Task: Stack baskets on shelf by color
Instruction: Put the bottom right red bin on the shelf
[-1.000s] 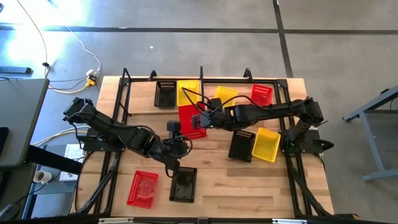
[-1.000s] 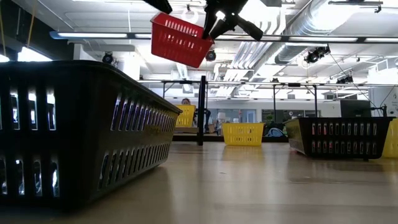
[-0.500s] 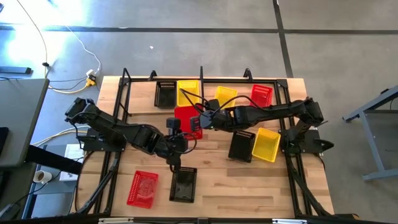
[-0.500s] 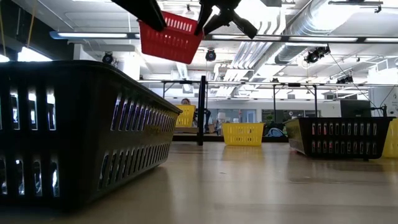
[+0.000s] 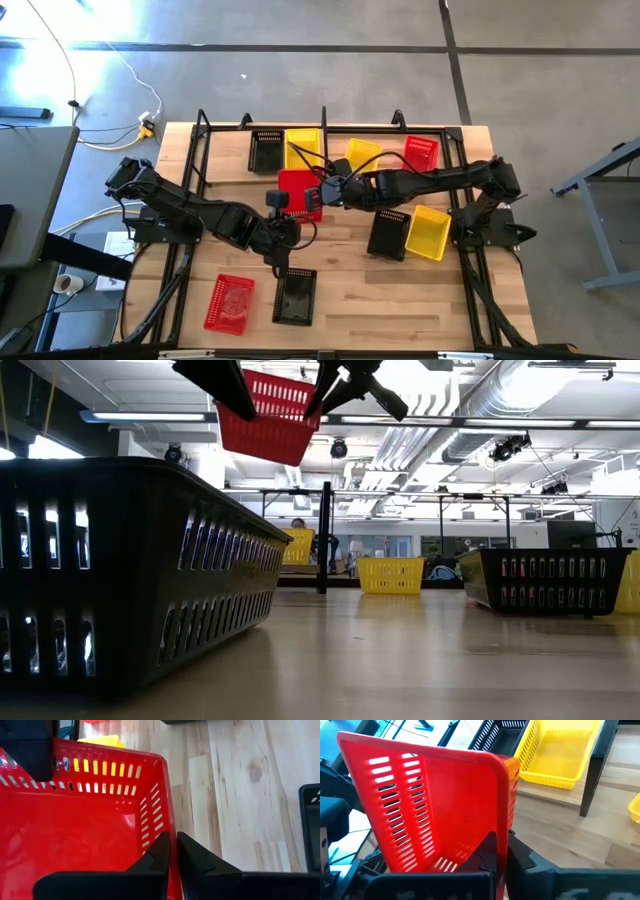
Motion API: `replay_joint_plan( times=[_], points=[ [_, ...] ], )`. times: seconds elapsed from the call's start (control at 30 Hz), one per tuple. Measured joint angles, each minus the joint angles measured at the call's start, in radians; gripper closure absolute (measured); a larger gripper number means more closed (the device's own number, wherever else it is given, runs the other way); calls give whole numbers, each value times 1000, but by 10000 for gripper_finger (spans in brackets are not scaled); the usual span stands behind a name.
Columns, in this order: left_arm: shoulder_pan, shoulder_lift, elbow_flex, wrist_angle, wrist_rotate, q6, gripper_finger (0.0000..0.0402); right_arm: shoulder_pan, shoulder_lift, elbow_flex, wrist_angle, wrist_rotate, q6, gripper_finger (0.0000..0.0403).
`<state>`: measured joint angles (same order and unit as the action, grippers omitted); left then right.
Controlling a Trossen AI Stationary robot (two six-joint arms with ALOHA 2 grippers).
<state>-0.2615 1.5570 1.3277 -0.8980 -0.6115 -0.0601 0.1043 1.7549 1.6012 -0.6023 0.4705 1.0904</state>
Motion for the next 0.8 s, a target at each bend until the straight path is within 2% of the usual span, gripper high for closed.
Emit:
replay_joint_plan(
  times=[0.2, 0.43, 0.6, 0.7, 0.8],
  points=[
    [0, 0, 0, -2, -25, -7, 384, -8, -8, 0, 0, -16, 8, 403],
    [0, 1, 0, -52, -23, -6, 348, -7, -11, 0, 40, -53, 8, 403],
    [0, 1, 0, -97, -77, -5, 326, -6, -12, 1, 54, -82, 31, 403],
    [0, 1, 0, -110, -90, 9, 323, -2, -12, 1, 72, -95, 30, 403],
    [-1, 1, 0, -111, -90, 11, 336, 0, -12, 1, 77, -93, 15, 403]
  ],
)
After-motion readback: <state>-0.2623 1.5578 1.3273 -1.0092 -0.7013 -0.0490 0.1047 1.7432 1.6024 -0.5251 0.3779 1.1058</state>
